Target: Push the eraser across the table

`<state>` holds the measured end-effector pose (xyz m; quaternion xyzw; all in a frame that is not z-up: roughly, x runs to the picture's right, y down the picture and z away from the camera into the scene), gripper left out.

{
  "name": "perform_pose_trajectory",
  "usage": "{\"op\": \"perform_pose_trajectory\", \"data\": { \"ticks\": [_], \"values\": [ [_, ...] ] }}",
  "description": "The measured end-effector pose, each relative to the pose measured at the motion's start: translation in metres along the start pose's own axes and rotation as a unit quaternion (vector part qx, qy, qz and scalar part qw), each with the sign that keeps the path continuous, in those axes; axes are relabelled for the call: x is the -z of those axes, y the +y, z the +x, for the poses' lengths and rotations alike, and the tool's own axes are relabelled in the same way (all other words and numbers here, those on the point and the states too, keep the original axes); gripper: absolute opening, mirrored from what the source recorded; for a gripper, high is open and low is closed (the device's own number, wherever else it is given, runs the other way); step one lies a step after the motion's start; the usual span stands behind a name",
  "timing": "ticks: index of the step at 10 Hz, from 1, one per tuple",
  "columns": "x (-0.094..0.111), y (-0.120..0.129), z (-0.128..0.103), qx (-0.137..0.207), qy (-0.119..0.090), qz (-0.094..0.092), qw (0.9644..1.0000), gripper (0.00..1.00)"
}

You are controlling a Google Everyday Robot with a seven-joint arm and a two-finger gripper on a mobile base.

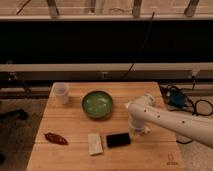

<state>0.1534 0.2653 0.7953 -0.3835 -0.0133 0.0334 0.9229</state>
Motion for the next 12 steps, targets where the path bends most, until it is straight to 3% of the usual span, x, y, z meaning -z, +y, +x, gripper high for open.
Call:
{"op": "perform_pose_trajectory", "data": {
  "ticks": [12],
  "values": [
    [-0.003, 0.001, -0.016, 0.045, 0.010, -0.003, 0.9989, 0.00]
  ]
}}
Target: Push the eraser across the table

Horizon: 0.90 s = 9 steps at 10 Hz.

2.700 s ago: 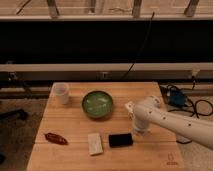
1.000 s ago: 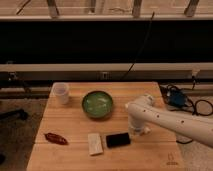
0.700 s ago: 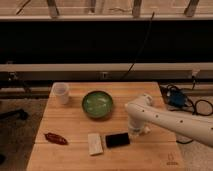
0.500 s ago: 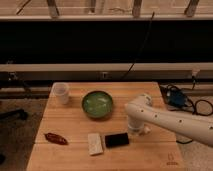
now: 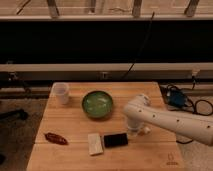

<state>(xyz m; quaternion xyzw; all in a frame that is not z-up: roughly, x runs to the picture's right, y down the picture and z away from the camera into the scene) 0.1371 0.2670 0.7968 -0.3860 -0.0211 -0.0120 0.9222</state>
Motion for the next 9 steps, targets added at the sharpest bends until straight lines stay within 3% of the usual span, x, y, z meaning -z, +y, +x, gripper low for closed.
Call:
{"op": "perform_pose_trajectory", "data": {
  "ticks": [9],
  "values": [
    [-0.002, -0.001, -0.016, 0.040, 0.011, -0.002, 0.9991, 0.00]
  ]
}}
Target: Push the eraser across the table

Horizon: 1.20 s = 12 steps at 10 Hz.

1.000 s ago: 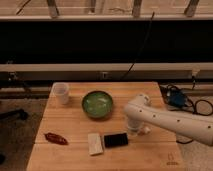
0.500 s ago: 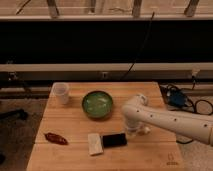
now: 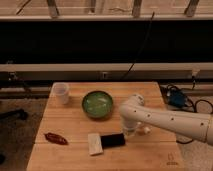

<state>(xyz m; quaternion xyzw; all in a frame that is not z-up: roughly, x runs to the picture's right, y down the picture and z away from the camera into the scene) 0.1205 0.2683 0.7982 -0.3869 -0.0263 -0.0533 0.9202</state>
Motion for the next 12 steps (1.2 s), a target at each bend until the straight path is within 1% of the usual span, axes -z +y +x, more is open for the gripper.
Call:
{"op": "perform_pose_trajectory", "data": {
  "ticks": [12],
  "values": [
    [-0.002, -0.003, -0.020, 0.047, 0.013, 0.000, 0.9988, 0.00]
  ]
}}
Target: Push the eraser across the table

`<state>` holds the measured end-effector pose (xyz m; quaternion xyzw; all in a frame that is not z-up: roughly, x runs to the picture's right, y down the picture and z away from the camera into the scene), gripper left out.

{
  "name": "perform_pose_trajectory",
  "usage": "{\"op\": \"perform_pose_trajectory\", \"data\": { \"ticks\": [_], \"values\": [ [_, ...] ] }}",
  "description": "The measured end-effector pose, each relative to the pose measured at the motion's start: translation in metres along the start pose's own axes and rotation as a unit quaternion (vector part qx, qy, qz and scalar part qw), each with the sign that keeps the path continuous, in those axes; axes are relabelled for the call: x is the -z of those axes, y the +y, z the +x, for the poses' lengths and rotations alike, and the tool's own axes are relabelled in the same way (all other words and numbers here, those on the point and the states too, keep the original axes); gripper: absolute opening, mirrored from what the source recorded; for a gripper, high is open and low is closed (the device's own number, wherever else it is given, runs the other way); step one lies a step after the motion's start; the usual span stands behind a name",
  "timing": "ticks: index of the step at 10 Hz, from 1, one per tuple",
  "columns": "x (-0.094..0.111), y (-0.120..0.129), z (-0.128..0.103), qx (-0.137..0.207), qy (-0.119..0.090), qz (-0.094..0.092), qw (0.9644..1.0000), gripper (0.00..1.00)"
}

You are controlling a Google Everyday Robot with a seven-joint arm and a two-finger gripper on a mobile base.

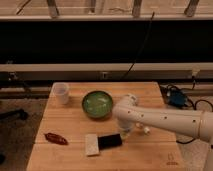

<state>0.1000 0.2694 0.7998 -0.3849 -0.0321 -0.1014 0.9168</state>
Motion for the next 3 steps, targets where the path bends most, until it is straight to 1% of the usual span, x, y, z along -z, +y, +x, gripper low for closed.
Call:
{"op": "perform_pose_trajectory", "data": {
  "ticks": [3],
  "values": [
    [-0.0003, -0.0006, -0.0047, 0.010, 0.003, 0.000, 0.9999, 0.00]
  ]
}}
